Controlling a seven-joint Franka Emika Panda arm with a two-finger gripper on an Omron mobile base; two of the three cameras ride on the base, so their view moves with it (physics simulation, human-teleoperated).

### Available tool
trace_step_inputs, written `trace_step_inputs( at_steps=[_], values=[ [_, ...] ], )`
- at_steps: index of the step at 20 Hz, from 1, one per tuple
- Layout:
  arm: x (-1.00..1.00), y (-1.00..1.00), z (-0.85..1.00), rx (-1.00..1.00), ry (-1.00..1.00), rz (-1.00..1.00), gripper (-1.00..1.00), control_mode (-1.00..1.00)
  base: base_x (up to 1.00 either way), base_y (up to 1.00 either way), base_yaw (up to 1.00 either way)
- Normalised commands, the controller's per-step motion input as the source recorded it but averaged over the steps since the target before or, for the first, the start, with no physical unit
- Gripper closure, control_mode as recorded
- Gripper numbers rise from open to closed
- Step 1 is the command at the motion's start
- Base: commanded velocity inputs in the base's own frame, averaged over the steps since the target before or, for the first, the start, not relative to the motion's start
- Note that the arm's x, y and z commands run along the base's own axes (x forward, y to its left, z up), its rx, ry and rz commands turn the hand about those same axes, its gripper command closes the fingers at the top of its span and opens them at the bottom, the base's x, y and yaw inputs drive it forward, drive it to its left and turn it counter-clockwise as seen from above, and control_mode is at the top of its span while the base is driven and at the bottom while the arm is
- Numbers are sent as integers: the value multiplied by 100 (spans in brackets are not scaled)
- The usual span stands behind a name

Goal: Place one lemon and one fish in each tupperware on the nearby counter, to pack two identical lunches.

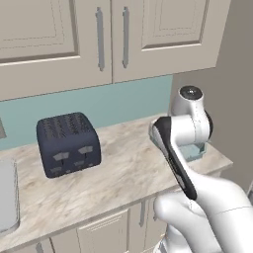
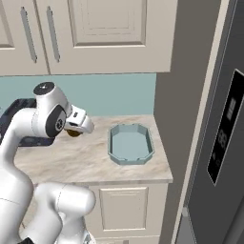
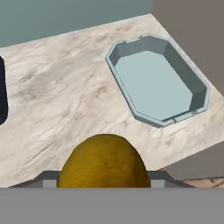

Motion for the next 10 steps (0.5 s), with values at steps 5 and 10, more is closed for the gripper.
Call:
trace_step_inputs(
  at_steps=[5,10],
  values=[
    [42,-100,-17,4,2,-23,100,-100,0,0,0],
    [89,-25,-22,0,6,-6,100,-100,0,0,0]
  ],
)
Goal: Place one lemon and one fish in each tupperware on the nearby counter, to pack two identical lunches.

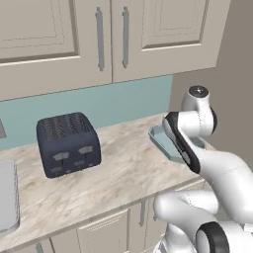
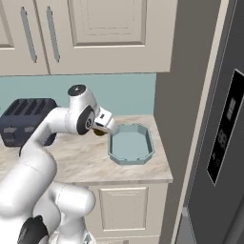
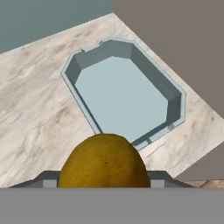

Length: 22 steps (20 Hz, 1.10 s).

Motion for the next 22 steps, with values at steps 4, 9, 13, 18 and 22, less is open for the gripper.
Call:
trace_step_inputs(
  at_steps=[4,9,13,18,22],
  values=[
    [87,-15,-64,0,13,0,100,-100,0,0,0],
    [48,-42,-54,0,3,0,100,-100,0,0,0],
    [75,-54,-54,0,0,0,100,-100,0,0,0],
    [69,-50,-58,0,-3,0,100,-100,0,0,0],
    [19,-7,-15,-2,-5,0,-100,-100,0,0,0]
  ],
)
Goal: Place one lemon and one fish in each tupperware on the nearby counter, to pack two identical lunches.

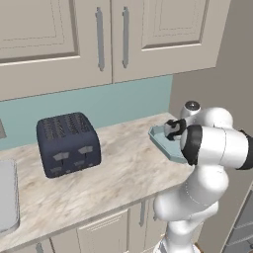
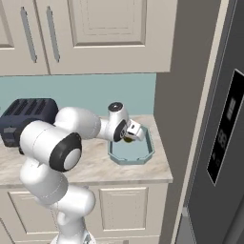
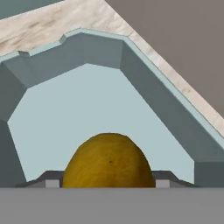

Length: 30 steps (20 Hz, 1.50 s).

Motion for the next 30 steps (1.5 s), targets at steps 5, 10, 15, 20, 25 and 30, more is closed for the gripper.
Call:
trace_step_inputs(
  at_steps=[5,10,15,20,25,30],
  values=[
    [6,-5,0,0,-1,0,-100,-100,0,0,0],
    [6,0,5,0,0,0,-100,-100,0,0,0],
    [-59,1,28,0,-6,0,-100,-100,0,0,0],
    [-100,0,59,0,-28,0,-100,-100,0,0,0],
    [-94,2,100,0,-12,0,-100,-100,0,0,0],
    [-74,13,100,1,8,0,-100,-100,0,0,0]
  ],
)
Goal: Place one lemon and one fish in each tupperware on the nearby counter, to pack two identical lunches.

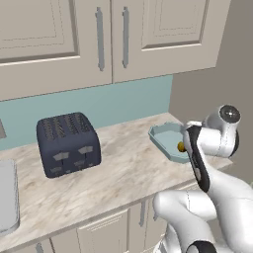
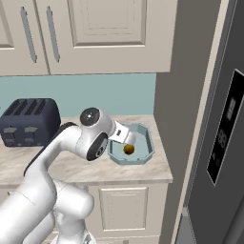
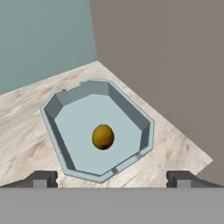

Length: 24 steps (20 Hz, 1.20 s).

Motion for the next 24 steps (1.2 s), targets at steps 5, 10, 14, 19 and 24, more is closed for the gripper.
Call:
trace_step_inputs(
  at_steps=[5,10,14,19,24],
  values=[
    [-58,38,73,0,24,1,-100,-100,0,0,0],
    [-78,35,6,0,1,2,-100,100,-20,8,0],
    [0,0,0,0,0,0,-100,100,-100,24,2],
    [0,0,0,0,0,0,-100,100,-100,-3,-1],
    [0,0,0,0,0,0,-100,100,-100,-46,-13]
  ],
)
